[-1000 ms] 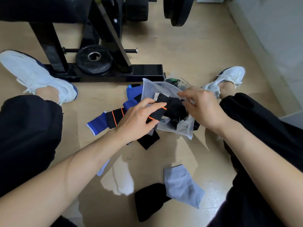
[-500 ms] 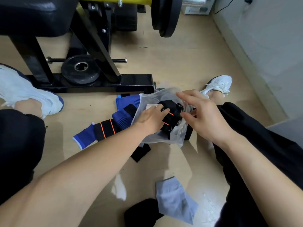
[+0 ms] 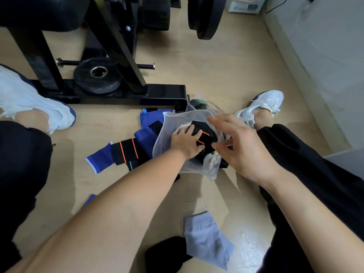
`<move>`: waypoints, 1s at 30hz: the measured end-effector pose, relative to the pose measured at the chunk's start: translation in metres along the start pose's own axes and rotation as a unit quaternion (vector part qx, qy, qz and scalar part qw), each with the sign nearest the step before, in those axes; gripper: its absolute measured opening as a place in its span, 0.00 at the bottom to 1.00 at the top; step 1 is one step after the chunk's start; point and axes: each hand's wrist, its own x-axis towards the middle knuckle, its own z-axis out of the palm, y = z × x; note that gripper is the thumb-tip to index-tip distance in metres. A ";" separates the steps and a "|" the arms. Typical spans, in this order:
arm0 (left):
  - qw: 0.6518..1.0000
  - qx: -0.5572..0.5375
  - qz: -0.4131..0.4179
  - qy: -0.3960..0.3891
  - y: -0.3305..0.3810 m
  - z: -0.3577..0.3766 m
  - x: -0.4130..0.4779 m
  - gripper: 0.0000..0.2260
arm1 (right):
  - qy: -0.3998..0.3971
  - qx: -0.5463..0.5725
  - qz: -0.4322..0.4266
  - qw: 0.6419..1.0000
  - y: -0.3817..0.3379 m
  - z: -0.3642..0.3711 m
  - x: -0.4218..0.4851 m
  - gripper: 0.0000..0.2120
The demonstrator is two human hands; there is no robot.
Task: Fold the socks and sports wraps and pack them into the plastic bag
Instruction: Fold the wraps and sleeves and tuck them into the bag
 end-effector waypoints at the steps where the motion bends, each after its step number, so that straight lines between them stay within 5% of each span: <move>1: 1.000 -0.004 0.001 -0.003 0.002 -0.003 0.000 0.30 | -0.004 0.000 -0.002 1.000 0.000 0.001 0.000 0.28; 6: 0.999 -0.050 0.016 -0.013 0.001 -0.015 -0.036 0.28 | -0.007 -0.006 -0.009 1.000 0.002 0.004 -0.003 0.27; 8: 0.991 -0.099 0.066 0.066 -0.012 -0.016 -0.067 0.22 | -0.013 -0.007 -0.021 1.000 0.002 0.008 -0.004 0.26; 11: 0.935 -0.186 0.173 0.249 -0.047 -0.019 -0.122 0.06 | -0.021 -0.018 -0.027 0.999 0.004 0.013 -0.005 0.25; 13: 0.918 -0.200 0.161 0.300 -0.081 -0.016 -0.145 0.04 | -0.028 -0.019 -0.028 0.999 0.003 0.018 -0.005 0.23; 18: 0.957 -0.171 -0.056 0.229 -0.166 0.002 -0.140 0.04 | -0.058 -0.045 -0.046 0.996 0.001 0.036 -0.003 0.23; 25: 0.986 -0.024 -0.163 -0.003 -0.202 0.033 -0.093 0.36 | -0.065 -0.039 -0.041 0.996 0.009 0.043 -0.005 0.21; 27: 0.985 -0.006 -0.169 0.018 -0.202 0.032 -0.090 0.36 | -0.057 -0.029 -0.039 0.997 0.011 0.041 -0.005 0.20; 30: 0.980 -0.006 -0.184 0.075 -0.206 0.024 -0.094 0.21 | -0.033 -0.026 -0.046 0.998 0.011 0.039 -0.005 0.17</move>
